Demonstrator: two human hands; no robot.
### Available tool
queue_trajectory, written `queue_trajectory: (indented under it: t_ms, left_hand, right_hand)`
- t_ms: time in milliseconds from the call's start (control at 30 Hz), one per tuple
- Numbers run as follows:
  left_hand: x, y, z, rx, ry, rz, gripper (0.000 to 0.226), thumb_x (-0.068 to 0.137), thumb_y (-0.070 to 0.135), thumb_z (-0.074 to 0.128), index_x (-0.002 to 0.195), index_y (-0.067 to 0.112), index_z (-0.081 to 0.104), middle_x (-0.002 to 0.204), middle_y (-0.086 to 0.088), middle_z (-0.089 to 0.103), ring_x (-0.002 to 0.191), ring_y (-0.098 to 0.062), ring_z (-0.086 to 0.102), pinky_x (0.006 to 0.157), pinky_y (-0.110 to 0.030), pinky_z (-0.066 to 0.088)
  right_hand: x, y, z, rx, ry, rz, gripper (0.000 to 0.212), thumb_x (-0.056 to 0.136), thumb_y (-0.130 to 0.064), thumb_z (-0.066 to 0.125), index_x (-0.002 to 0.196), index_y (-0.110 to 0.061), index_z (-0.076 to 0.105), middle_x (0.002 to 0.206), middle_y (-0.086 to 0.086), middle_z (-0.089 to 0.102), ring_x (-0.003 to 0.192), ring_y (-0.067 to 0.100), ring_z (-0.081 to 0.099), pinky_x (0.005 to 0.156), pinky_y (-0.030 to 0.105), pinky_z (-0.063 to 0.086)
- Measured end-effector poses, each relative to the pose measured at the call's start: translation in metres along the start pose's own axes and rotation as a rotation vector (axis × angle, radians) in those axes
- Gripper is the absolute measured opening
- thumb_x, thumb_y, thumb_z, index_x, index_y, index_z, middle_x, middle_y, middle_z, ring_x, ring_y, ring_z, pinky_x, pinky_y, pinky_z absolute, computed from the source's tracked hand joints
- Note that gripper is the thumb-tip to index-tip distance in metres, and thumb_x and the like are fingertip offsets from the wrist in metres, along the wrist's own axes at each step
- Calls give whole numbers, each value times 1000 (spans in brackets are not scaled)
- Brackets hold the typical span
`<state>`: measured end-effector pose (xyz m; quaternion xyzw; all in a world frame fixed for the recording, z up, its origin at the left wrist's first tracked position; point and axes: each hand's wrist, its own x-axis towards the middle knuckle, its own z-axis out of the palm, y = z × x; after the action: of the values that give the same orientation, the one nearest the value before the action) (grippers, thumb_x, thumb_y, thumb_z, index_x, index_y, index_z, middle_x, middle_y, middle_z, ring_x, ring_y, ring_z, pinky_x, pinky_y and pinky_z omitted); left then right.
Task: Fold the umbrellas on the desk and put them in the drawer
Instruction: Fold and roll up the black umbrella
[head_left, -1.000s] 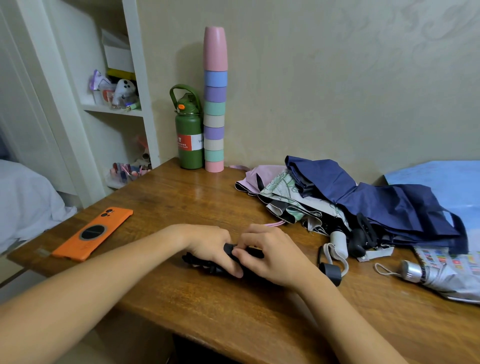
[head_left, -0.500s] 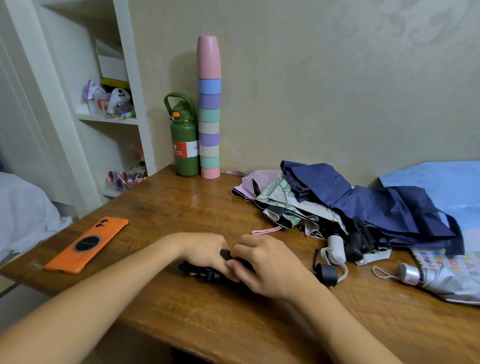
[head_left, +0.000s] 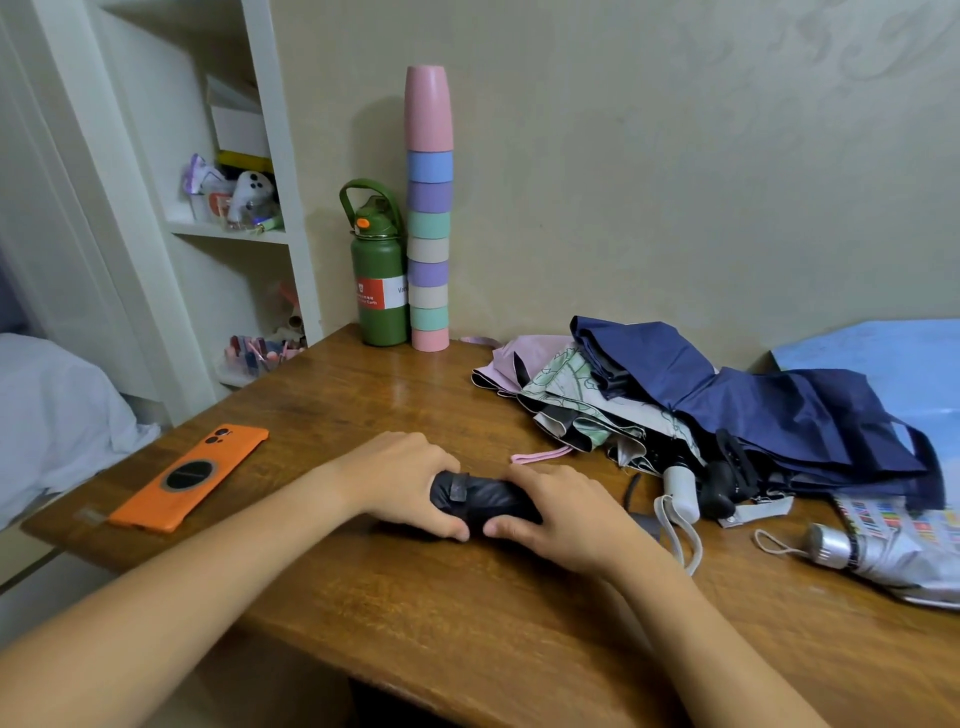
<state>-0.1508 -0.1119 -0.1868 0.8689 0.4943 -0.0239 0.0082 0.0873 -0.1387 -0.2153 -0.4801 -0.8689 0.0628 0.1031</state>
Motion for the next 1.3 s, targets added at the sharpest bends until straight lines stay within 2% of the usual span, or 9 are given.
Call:
queue_trajectory:
  t_ms: [100,200,400,567,767,900,1000,1167,1300]
  left_hand:
    - [1,-4,-18,-106,-202,9,70,65,86,70,116,41,54,105,17,59,97,-9,57,84,-33,44]
    - [4,-2,-32,-350,-152,55,88,67,80,75,142,44,46,131,20,47,120,1,48,100,-24,42]
    - [12,22,-32,-215,-197,38,58,62,74,82,102,37,64,90,12,70,84,-9,67,76,-37,57]
    - [6,26,-24,-78,-92,-10,36,72,53,81,96,33,63,85,11,67,78,-14,66,67,-34,56]
    - [2,29,-22,14,115,-89,31,80,53,75,94,28,63,84,9,66,75,-13,64,67,-32,57]
    - [4,29,-23,-10,210,-136,32,76,56,73,87,29,61,80,10,65,75,-17,64,68,-33,54]
    - [5,26,-17,-58,278,-176,32,76,58,72,86,30,60,79,12,65,75,-15,64,67,-32,53]
    - [3,25,-8,-24,291,-199,32,82,56,72,97,33,58,86,13,63,78,-15,60,67,-29,46]
    - [2,15,5,-68,277,-222,31,82,50,76,95,37,50,92,13,64,87,-14,65,68,-28,46]
  right_hand:
    - [0,-4,0,-48,102,-42,50,92,-72,50,117,-28,51,109,-5,59,100,21,58,76,41,50]
    - [-2,-2,-2,-69,173,-66,56,91,-75,43,119,-27,53,109,-5,61,99,20,58,77,41,50]
    - [-1,-1,0,1,285,-176,53,91,-70,50,111,-20,57,97,-4,58,87,16,51,69,34,42]
    - [1,0,-1,3,305,-150,57,90,-77,49,110,-25,59,92,-8,57,84,13,53,69,37,49]
    - [4,8,-2,-68,672,-79,64,84,-79,55,102,-20,72,102,-3,61,99,20,57,90,39,45]
    - [2,7,-11,7,908,-175,43,90,-52,72,103,-11,73,112,6,64,105,25,60,92,39,48]
    - [-1,10,-18,134,1108,-8,22,93,-34,70,102,-14,74,120,6,60,116,23,55,98,40,44]
    - [-4,12,-20,671,861,335,45,90,-52,71,124,-25,60,119,-12,58,112,4,55,93,21,45]
    - [-1,16,-10,653,665,348,8,91,-36,72,87,-30,70,90,-13,69,87,3,61,74,23,44]
